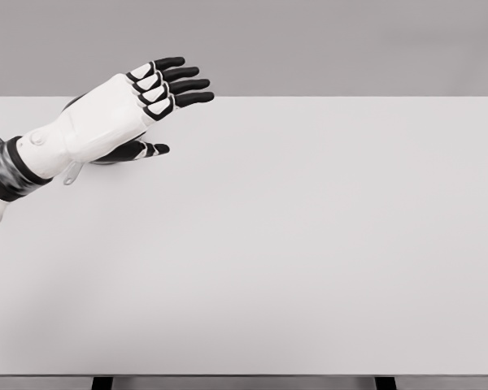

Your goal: Rotate pot handle

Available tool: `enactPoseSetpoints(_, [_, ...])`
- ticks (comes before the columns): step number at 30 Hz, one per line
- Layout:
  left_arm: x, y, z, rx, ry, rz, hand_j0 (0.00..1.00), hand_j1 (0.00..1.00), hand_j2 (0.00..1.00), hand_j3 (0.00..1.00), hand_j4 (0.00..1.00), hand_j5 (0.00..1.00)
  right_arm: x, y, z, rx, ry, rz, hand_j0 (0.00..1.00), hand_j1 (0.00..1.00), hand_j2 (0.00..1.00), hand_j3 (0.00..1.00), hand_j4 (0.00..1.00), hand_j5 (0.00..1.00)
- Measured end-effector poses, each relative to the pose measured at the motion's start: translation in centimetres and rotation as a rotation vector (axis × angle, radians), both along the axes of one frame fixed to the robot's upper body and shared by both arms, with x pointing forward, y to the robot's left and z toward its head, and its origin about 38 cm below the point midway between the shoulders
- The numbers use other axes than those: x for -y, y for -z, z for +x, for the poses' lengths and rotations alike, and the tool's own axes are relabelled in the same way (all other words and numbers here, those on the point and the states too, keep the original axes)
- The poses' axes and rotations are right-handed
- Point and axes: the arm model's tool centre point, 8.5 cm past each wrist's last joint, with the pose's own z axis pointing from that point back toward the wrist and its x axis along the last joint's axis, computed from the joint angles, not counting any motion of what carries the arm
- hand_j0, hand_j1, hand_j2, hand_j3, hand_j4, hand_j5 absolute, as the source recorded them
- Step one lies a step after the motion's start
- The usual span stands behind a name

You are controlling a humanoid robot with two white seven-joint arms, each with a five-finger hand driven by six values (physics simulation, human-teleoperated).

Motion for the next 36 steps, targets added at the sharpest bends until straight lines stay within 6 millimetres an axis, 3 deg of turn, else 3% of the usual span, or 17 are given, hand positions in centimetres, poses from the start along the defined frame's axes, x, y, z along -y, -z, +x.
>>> enactPoseSetpoints(10, [0.1, -0.1, 0.1, 0.008, 0.0, 0.007, 1.0, 1.0, 1.0, 1.0, 1.0, 1.0, 0.0, 0.0, 0.0, -0.001, 0.0, -0.001, 1.0, 1.0, 1.0, 1.0, 1.0, 1.0])
enactPoseSetpoints(22, [1.9, 3.6, 0.8, 0.008, -0.018, 0.1, 1.0, 1.0, 1.0, 1.0, 1.0, 1.0, 0.0, 0.0, 0.0, -0.001, -0.001, -0.001, 1.0, 1.0, 1.0, 1.0, 1.0, 1.0])
enactPoseSetpoints(28, [0.9, 5.7, 1.7, -0.013, -0.071, 0.156, 1.0, 1.0, 1.0, 1.0, 1.0, 1.0, 0.0, 0.0, 0.0, -0.001, -0.001, -0.001, 1.0, 1.0, 1.0, 1.0, 1.0, 1.0])
enactPoseSetpoints(36, [0.0, 6.6, 2.3, -0.028, -0.103, 0.18, 1.0, 1.0, 1.0, 1.0, 1.0, 1.0, 0.0, 0.0, 0.0, -0.001, -0.001, -0.001, 1.0, 1.0, 1.0, 1.0, 1.0, 1.0])
